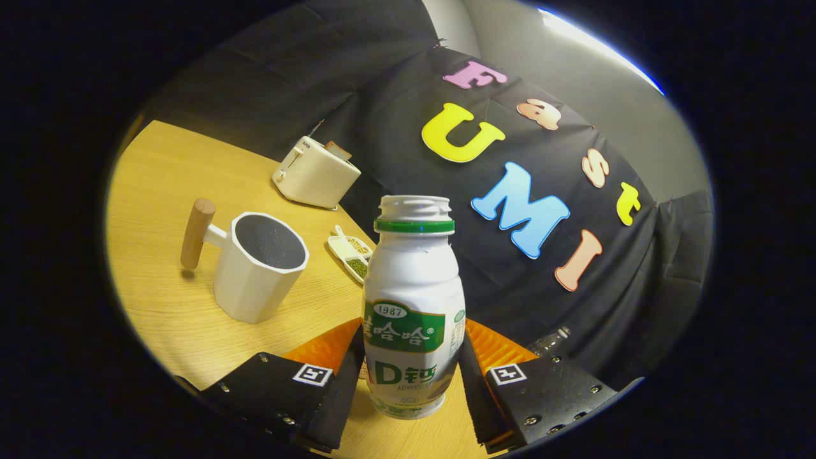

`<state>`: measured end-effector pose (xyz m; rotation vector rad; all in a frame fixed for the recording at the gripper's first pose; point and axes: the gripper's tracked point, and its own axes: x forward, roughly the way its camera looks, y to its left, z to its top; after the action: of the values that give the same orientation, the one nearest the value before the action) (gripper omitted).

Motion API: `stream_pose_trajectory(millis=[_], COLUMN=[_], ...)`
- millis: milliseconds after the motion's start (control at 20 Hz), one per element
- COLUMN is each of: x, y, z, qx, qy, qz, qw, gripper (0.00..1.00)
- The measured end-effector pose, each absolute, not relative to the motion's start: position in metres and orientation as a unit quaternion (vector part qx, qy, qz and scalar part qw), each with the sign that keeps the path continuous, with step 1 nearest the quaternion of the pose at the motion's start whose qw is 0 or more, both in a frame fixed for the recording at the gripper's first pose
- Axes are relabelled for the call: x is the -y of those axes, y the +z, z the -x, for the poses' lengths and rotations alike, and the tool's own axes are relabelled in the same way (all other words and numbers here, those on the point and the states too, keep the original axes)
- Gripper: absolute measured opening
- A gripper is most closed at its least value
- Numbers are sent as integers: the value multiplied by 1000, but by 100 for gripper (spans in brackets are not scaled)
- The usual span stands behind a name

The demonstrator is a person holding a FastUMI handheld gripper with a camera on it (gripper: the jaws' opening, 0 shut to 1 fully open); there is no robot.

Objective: Take the bottle from table, then pour the juice into the cup, finally place the bottle on the coaster

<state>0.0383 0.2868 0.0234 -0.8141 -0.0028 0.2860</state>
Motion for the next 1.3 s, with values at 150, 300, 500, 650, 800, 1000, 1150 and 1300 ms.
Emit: stream_pose_trajectory(millis=[150, 300, 500, 650, 800, 1000, 1150, 1300], x=[-294, -297, -303, -306, -308, -306, -303, -304], y=[22, 17, 13, 13, 14, 13, 14, 15], z=[-41, -46, -51, -53, -55, -59, -63, -64], qx=[3, -3, -2, 4, 9, 9, 7, 10], qy=[139, 135, 131, 128, 124, 119, 115, 112], qz=[426, 461, 503, 529, 548, 570, 585, 593], qw=[894, 877, 854, 839, 827, 813, 803, 797], gripper=[75, 75, 75, 75, 75, 75, 75, 75])
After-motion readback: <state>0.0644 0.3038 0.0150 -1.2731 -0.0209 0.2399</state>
